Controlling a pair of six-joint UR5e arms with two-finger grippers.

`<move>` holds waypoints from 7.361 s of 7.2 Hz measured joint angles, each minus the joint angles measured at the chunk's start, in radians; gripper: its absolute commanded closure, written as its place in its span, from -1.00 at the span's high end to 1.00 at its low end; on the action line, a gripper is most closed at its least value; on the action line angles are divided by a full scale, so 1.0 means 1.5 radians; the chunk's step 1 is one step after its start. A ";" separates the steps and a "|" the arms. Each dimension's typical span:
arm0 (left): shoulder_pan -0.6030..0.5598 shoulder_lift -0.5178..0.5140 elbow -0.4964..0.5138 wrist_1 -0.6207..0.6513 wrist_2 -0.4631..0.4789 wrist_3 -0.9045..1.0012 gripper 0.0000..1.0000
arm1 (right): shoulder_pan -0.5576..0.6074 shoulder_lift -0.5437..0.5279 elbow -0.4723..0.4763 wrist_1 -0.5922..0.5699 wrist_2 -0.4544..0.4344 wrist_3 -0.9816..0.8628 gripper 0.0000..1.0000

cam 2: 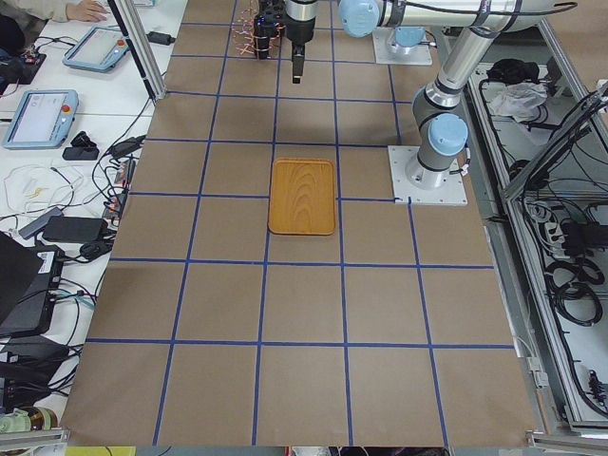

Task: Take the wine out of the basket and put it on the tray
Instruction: 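Lift the dark wine bottle up out of the copper rack, then carry the bottle with the right arm toward the tray and lower it, then stand the bottle upright beside the tray, release, and withdraw the right gripper, then reach the left gripper down to the standing bottle's neck and grasp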

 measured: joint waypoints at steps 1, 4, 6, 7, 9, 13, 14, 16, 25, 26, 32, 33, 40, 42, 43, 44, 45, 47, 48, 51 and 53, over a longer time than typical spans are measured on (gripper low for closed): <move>0.000 0.000 0.000 0.000 0.000 0.000 1.00 | 0.006 -0.021 -0.030 0.047 0.000 0.004 -0.93; 0.000 0.000 0.000 -0.003 0.000 0.000 1.00 | 0.067 -0.087 -0.052 0.132 -0.004 0.069 -0.93; 0.004 0.001 0.000 -0.004 0.002 0.000 1.00 | 0.154 -0.095 -0.051 0.144 -0.004 0.193 -0.96; 0.005 0.003 0.000 -0.006 0.002 0.000 1.00 | 0.204 -0.092 -0.049 0.144 -0.001 0.263 -0.98; 0.005 0.005 0.001 -0.007 0.002 0.000 1.00 | 0.294 -0.066 -0.047 0.127 0.002 0.386 -1.00; 0.006 0.005 0.002 -0.008 0.022 0.000 1.00 | 0.445 0.046 -0.039 -0.005 -0.001 0.573 -1.00; 0.011 0.005 0.003 -0.007 0.027 0.000 1.00 | 0.462 0.069 -0.037 -0.028 0.001 0.587 -1.00; 0.045 0.003 0.007 -0.007 0.029 0.001 1.00 | 0.490 0.101 -0.036 -0.056 0.004 0.606 -1.00; 0.075 0.002 0.008 -0.008 0.027 -0.001 1.00 | 0.511 0.119 -0.006 -0.088 0.037 0.611 -0.68; 0.075 0.001 0.008 -0.008 0.027 -0.003 1.00 | 0.513 0.120 -0.006 -0.090 0.035 0.612 -0.60; 0.075 -0.002 0.007 -0.008 0.029 0.000 1.00 | 0.516 0.126 -0.005 -0.089 0.034 0.604 1.00; 0.075 -0.004 0.007 -0.009 0.029 0.000 1.00 | 0.510 0.124 -0.007 -0.089 0.037 0.588 1.00; 0.002 -0.021 0.007 0.006 0.026 -0.022 1.00 | 0.249 -0.017 -0.003 0.008 0.030 0.189 1.00; -0.069 -0.033 0.007 0.021 0.021 -0.043 1.00 | 0.206 -0.051 -0.002 0.036 0.026 0.151 1.00; -0.103 -0.041 0.007 0.031 0.020 -0.046 1.00 | 0.200 -0.056 -0.002 0.038 0.021 0.147 1.00; -0.135 -0.050 0.006 0.038 0.019 -0.048 1.00 | 0.198 -0.058 -0.001 0.039 0.016 0.146 1.00; -0.159 -0.059 0.004 0.040 0.019 -0.049 1.00 | 0.197 -0.059 -0.001 0.039 0.014 0.146 1.00; -0.186 -0.083 -0.001 0.042 0.018 -0.050 1.00 | 0.197 -0.062 0.008 0.035 0.015 0.146 1.00; -0.196 -0.096 -0.002 0.043 0.017 -0.050 1.00 | 0.197 -0.063 0.012 0.033 0.016 0.146 1.00; -0.205 -0.133 -0.006 0.058 -0.019 -0.039 0.87 | 0.196 -0.065 0.015 0.032 0.015 0.146 1.00; -0.205 -0.149 -0.030 0.069 -0.021 -0.035 0.85 | 0.197 -0.065 0.016 0.032 0.017 0.146 1.00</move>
